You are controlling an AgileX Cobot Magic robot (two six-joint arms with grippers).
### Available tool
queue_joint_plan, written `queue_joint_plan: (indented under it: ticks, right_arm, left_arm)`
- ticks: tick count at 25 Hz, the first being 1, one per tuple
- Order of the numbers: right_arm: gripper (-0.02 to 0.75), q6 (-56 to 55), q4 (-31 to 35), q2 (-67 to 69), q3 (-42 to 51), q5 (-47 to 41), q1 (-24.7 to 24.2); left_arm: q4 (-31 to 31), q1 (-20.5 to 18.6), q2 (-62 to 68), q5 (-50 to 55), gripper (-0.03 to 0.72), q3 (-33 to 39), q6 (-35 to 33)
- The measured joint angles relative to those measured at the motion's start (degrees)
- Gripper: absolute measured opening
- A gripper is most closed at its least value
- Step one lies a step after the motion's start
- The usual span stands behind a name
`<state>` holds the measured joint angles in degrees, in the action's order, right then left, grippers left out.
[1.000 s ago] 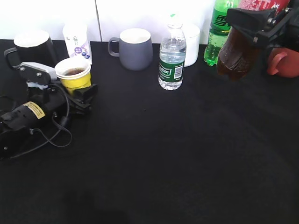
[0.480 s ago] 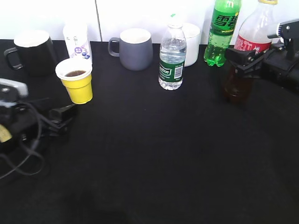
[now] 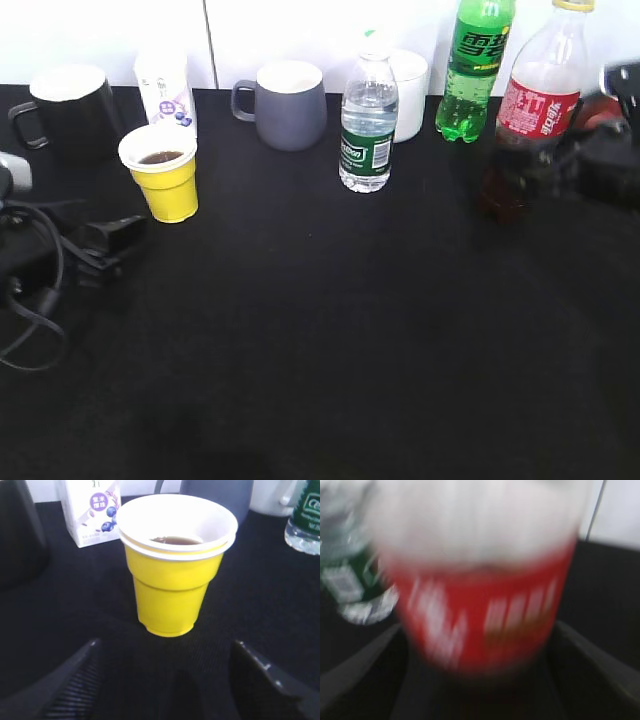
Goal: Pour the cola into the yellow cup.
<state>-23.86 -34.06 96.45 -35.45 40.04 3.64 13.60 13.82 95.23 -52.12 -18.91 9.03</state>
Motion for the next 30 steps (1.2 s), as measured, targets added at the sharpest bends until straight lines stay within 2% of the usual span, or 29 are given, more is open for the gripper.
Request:
queue_joint_plan:
  ticks: [2, 3, 5, 7, 10, 13, 16, 19, 21, 23, 26, 30]
  right_arm:
    - [0.661, -0.86, -0.07, -2.67, 2.7, -1.84, 0.0]
    - [0.661, -2.11, -0.18, -5.11, 3.13, -6.0, 0.0]
    - [0.657, -5.13, -0.18, -11.31, 3.18, -20.38, 0.0]
    - [0.642, -7.3, 0.0, -17.91, 3.18, -34.95, 0.66]
    - [0.587, -7.81, 8.15, -22.35, -2.06, -57.47, 6.29]
    - [0.566, -2.76, 11.28, -26.99, -9.72, -69.73, 13.5]
    - [0.566, 2.8, 16.22, -42.97, -10.79, -77.88, 18.25]
    - [0.566, 7.13, 20.02, -59.95, -10.45, -89.07, 19.0]
    - [0.566, 7.37, 20.99, -73.58, -3.93, -98.99, 19.05]
    - [0.566, 7.42, 21.36, -84.53, 2.46, -103.96, 19.05]
    - [0.566, 7.49, 21.71, -96.2, 5.94, -102.19, 19.11]
    - [0.566, 7.78, 21.91, -96.95, 6.41, -101.03, 19.11]
  left_arm:
    - [0.18, 0.0, -4.46, 6.3, 0.591, 0.0, 0.0]
    - [0.24, 0.0, -7.89, 11.07, 0.591, 0.0, 0.24]
    - [0.29, 0.0, -15.47, 21.65, 0.589, 0.0, 4.39]
    - [-0.09, 0.63, -24.0, 37.67, 0.587, -1.88, 7.48]
    - [-4.15, 5.03, -32.14, 65.59, 0.587, -12.49, 7.86]
    - [-7.7, 8.8, -40.04, 83.59, 0.557, -19.97, 7.86]
    - [-8.02, 10.25, -54.16, 94.35, 0.537, -20.68, 5.17]
    - [-8.28, 10.3, -70.52, 109.87, 0.535, -20.71, -1.78]
    - [-8.32, 10.3, -77.47, 114.28, 0.534, -20.28, -3.49]
    - [-9.22, 10.3, -87.18, 120.56, 0.534, -16.11, -3.95]
    - [-10.48, 10.3, -93.95, 121.45, 0.533, -13.75, -5.71]
    - [-10.56, 10.3, -94.37, 118.4, 0.533, -13.11, -5.97]
